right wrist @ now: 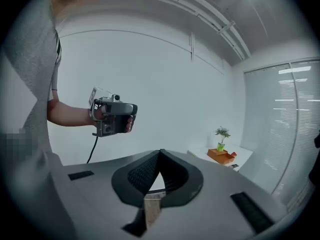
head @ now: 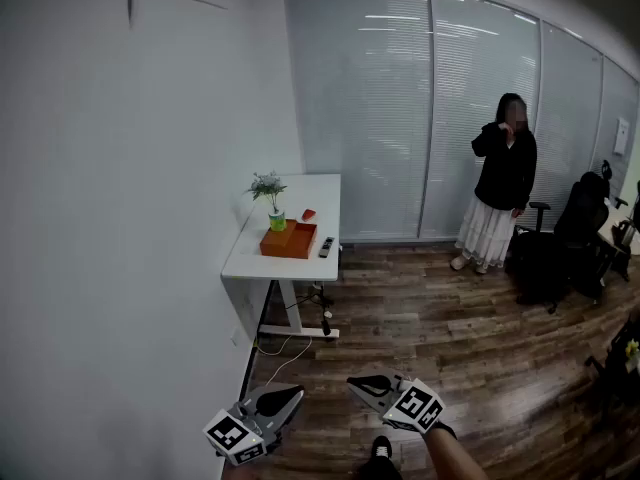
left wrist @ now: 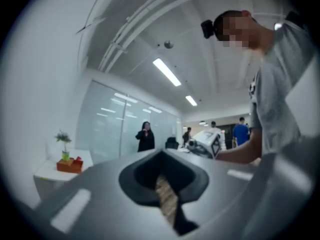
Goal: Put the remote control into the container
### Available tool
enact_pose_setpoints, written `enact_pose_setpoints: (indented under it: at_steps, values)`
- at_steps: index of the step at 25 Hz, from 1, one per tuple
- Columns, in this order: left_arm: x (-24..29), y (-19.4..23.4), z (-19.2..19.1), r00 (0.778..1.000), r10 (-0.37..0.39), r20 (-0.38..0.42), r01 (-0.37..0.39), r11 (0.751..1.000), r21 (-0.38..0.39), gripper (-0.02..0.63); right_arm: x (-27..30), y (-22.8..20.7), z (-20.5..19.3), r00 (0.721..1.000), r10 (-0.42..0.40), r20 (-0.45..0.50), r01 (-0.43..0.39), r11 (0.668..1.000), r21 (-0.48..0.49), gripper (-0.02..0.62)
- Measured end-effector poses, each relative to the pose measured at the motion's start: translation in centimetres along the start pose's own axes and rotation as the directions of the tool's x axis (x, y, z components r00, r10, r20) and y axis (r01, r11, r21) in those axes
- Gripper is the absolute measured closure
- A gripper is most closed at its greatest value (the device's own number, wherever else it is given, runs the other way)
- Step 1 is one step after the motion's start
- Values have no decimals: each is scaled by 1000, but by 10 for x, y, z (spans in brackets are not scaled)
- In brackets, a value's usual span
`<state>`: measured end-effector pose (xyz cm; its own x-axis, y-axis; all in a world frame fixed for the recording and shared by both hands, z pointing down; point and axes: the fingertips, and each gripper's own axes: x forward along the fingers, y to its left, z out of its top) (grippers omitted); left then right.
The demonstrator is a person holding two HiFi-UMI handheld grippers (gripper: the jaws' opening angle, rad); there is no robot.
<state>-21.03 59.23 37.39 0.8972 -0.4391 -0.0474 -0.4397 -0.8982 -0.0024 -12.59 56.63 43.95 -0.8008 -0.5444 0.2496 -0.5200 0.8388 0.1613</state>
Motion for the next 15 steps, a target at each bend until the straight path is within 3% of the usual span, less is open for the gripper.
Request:
enact_pose_setpoints:
  at_steps: [15]
  values:
    - [7,-3,-3,1000,1,-7,-1,1000,-6,611,-8,2,15,999,17,29,-16,999,-28,580]
